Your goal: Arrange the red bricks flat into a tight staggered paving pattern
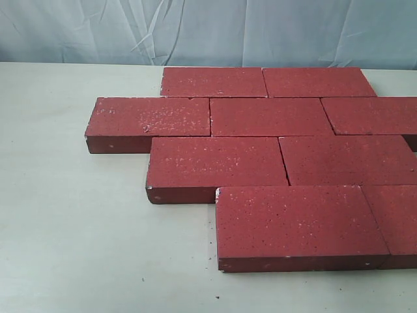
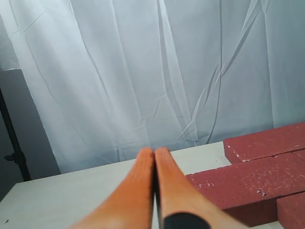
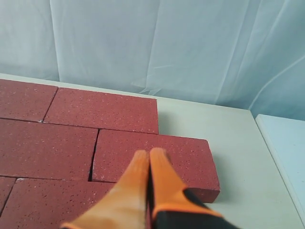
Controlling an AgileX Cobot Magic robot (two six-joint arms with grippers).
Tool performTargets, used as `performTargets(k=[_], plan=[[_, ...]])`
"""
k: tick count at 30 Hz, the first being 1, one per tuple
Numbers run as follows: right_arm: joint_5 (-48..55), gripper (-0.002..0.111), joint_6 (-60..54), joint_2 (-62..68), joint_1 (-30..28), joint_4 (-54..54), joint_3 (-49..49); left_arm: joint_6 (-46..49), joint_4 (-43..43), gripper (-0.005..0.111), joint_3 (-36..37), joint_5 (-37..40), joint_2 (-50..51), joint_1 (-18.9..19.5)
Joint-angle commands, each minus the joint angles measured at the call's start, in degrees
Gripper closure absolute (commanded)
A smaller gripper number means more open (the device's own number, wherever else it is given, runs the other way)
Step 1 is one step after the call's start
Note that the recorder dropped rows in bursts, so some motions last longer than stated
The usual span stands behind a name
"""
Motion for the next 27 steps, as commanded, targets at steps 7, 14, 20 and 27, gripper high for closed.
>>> performTargets(k=[7,14,20,27], plan=[[-0.95,0.109,0.06,-0.24,-0.29,0.27,0.25,-0.82,-0.27,0.107,6.15,1.81,-8.10,0.34],[-0.95,0.109,0.06,-0.24,-0.29,0.27,0.25,-0.82,-2.30,0.107,9.27,2.30,-8.35,3.25],[-0.95,0.109,0.06,-0.24,-0.29,0.27,0.25,-0.82,-2.55,0.107,9.27,4.27,-8.35,3.25],[-0.95,0.109,0.06,-0.24,-0.29,0.27,0.25,-0.82,-2.68,0.107,9.27,10.25,-8.35,3.25]])
